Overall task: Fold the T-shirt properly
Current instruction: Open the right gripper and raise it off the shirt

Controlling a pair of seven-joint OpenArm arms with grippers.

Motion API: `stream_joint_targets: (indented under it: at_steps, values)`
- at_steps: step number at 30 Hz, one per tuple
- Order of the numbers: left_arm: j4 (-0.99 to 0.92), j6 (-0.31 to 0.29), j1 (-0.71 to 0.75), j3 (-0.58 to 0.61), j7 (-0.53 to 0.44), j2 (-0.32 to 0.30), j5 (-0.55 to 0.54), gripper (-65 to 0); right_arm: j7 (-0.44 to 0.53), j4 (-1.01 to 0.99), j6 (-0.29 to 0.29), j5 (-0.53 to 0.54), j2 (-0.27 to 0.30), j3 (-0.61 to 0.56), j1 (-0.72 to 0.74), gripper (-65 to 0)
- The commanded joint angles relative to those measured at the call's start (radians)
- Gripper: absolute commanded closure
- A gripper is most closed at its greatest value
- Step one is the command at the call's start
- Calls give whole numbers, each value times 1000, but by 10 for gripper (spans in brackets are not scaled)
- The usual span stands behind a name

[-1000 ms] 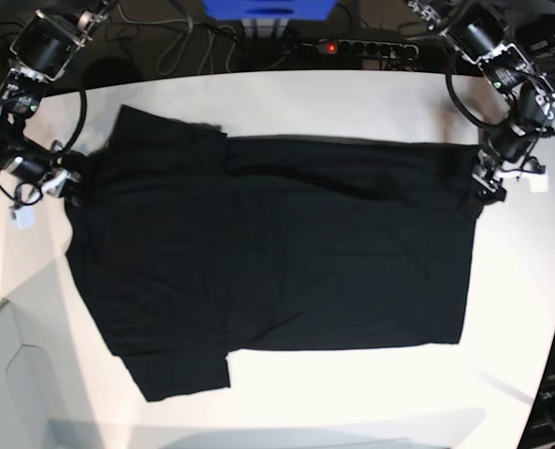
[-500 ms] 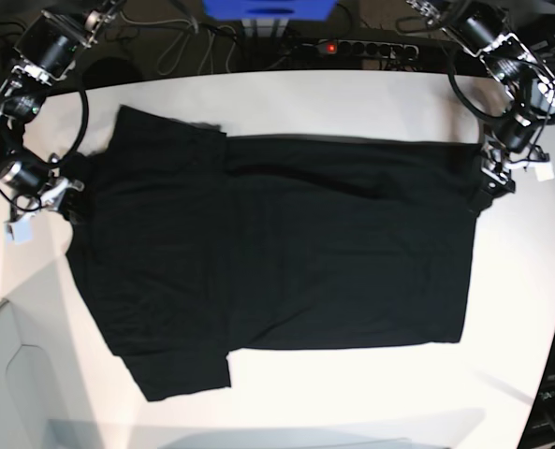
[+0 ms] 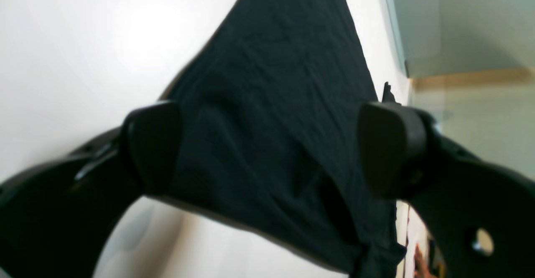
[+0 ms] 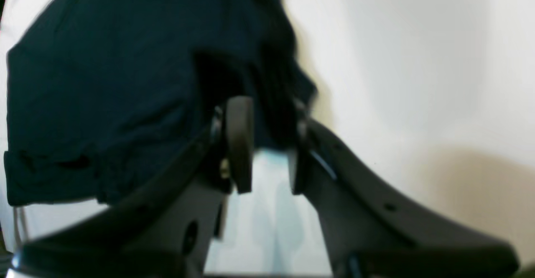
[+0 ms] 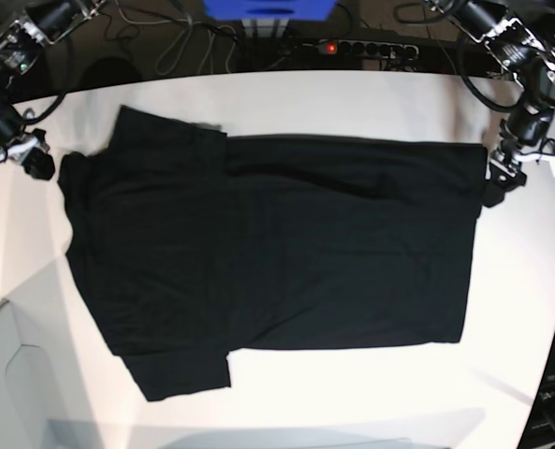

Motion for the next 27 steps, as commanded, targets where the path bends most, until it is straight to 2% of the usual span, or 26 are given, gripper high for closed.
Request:
stream_joint_targets:
  at_steps: [1,3,7,13,19,27]
  values:
    - [18,-6,-4,-3,-7,-16,-22,-650,18,12,-19,25,8,31,-12,-144]
    - [16,-5,3,-3,-7,-16,-21,-650,10,11,-19,25,-19,63,-35,-144]
    - [16,-3,18,-3,-7,-16,-21,-650,-89,9,-19,24,-68,79,-42,-144]
    - [16,3,21,-3,-7,-16,-21,-650,-98,9,-19,21,-132,69,-67,-144]
    - [16,3,35,-3,-7,-16,-21,-650,-98,4,-19,21,-147,19,-81,-144]
    - [16,3,36,-1,-7,-16,-21,-650,-98,-169,-19,21,-155,-4,-78,-144]
